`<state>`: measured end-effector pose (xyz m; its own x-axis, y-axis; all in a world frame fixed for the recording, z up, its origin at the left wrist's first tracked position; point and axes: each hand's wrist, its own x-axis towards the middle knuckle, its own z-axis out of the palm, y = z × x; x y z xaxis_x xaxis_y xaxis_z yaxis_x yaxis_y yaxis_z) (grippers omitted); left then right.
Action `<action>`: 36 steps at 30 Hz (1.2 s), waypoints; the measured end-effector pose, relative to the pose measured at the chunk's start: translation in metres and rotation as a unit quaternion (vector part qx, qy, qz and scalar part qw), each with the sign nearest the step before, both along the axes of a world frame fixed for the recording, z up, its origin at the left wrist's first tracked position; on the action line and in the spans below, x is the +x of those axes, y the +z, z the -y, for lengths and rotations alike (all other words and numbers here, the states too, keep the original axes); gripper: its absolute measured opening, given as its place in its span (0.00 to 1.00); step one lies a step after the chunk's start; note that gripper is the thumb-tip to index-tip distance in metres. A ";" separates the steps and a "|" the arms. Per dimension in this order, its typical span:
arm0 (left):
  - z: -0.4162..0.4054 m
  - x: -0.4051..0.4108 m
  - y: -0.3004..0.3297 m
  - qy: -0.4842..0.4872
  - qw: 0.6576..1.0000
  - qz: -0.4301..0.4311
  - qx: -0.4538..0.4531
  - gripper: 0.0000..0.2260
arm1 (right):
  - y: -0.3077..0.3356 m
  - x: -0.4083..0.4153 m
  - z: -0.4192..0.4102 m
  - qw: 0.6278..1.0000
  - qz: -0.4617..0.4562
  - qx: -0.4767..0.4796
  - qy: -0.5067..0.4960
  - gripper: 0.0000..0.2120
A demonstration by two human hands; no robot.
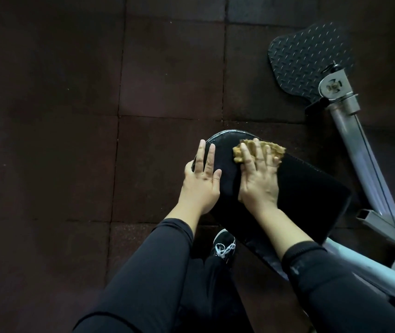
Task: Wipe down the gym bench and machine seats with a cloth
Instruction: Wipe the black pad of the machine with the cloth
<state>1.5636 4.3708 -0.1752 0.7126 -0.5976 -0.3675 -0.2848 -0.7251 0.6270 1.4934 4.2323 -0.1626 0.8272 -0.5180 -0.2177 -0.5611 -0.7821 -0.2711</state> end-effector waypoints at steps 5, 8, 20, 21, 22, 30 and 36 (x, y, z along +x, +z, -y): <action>0.003 0.001 -0.001 -0.010 1.000 0.020 -0.001 0.28 | 0.003 0.052 0.019 0.995 -0.016 0.045 0.090 0.23; 0.004 0.000 -0.001 0.007 1.000 -0.004 -0.003 0.27 | 0.003 0.062 0.046 0.993 -0.017 0.066 0.098 0.22; -0.013 -0.018 0.010 0.099 0.993 -0.048 -0.049 0.29 | -0.004 -0.009 0.032 1.000 0.028 0.003 0.003 0.25; -0.014 -0.020 0.010 0.104 0.991 -0.057 -0.057 0.28 | -0.004 -0.007 0.032 0.999 0.033 -0.006 0.004 0.24; -0.014 -0.020 0.010 0.109 0.990 -0.065 -0.063 0.28 | -0.005 -0.005 0.032 0.999 0.036 -0.011 0.005 0.24; -0.010 -0.016 0.005 0.152 0.977 -0.128 -0.081 0.28 | -0.006 0.055 0.021 0.995 0.060 -0.019 0.076 0.22; -0.012 -0.015 0.002 0.159 0.972 -0.147 -0.096 0.27 | -0.009 0.054 -0.005 0.966 0.079 -0.022 0.244 0.20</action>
